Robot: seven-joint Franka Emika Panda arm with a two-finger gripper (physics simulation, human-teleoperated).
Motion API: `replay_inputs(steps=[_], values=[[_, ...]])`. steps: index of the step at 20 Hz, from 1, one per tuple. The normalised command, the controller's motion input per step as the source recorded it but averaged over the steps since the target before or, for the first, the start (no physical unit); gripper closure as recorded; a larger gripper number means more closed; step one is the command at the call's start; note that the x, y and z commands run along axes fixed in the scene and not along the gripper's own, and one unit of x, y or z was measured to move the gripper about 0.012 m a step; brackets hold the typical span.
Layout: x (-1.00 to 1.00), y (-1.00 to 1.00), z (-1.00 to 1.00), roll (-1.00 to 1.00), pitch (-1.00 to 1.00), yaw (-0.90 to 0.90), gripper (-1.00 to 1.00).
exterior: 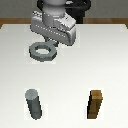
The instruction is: Put the loop with the handle onto the peg.
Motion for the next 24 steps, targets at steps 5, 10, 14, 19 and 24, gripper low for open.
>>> replay_inputs(steps=[5, 10, 14, 19, 24], values=[[0.0, -0.4, 0.0, 0.0, 0.0, 0.0, 1.0], [0.0, 0.0, 0.4, 0.0, 0.0, 0.0, 1.0], [0.0, 0.25, 0.25, 0.0, 0.0, 0.0, 1.0], [0.0, 0.0, 0.4, 0.0, 0.0, 0.0, 1.0], [0.4, 0.0, 0.0, 0.0, 0.0, 0.0, 1.0]])
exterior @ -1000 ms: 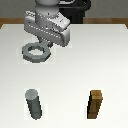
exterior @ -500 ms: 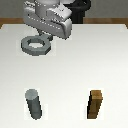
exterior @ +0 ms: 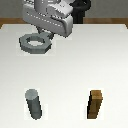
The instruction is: Put the loop with the handle onto the peg.
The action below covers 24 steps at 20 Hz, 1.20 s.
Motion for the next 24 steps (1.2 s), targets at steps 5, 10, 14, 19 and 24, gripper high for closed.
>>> replay_inputs(steps=[5, 10, 14, 19, 24], values=[[1.0, 0.0, 0.0, 0.0, 0.0, 0.0, 1.0], [1.0, 0.0, 0.0, 0.0, 0.0, 0.0, 1.0], [1.0, 0.0, 0.0, 0.0, 0.0, 0.0, 1.0], [0.2, 0.0, 0.0, 0.0, 0.0, 0.0, 1.0], [-0.4, 0.0, -0.2, 0.0, 0.0, 0.0, 1.0]])
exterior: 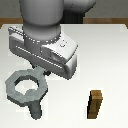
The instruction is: Put the loop with the handle onto the peg.
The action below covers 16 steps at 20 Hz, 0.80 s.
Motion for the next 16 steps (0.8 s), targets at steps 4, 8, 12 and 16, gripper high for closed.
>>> replay_inputs(steps=[4, 8, 12, 16], values=[[0.0, 0.0, -0.75, 0.0, 0.0, 0.0, 1.0], [-0.25, 0.0, -1.0, 0.0, 0.0, 0.0, 1.0], [0.0, 0.0, -0.5, 0.0, 0.0, 0.0, 1.0], [0.0, 0.0, -0.25, 0.0, 0.0, 0.0, -1.0]])
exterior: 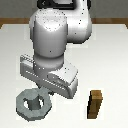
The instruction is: Put the loop with the handle onto the peg.
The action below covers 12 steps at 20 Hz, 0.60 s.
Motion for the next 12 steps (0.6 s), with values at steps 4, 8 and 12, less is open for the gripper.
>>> replay_inputs(steps=[4, 8, 12], values=[[0.0, 0.0, 0.0, 0.0, 0.0, 0.0, -1.0], [0.0, 0.0, 0.0, 0.0, 0.0, 0.0, -1.0], [0.0, 0.0, 0.0, 0.0, 0.0, 0.0, -1.0]])
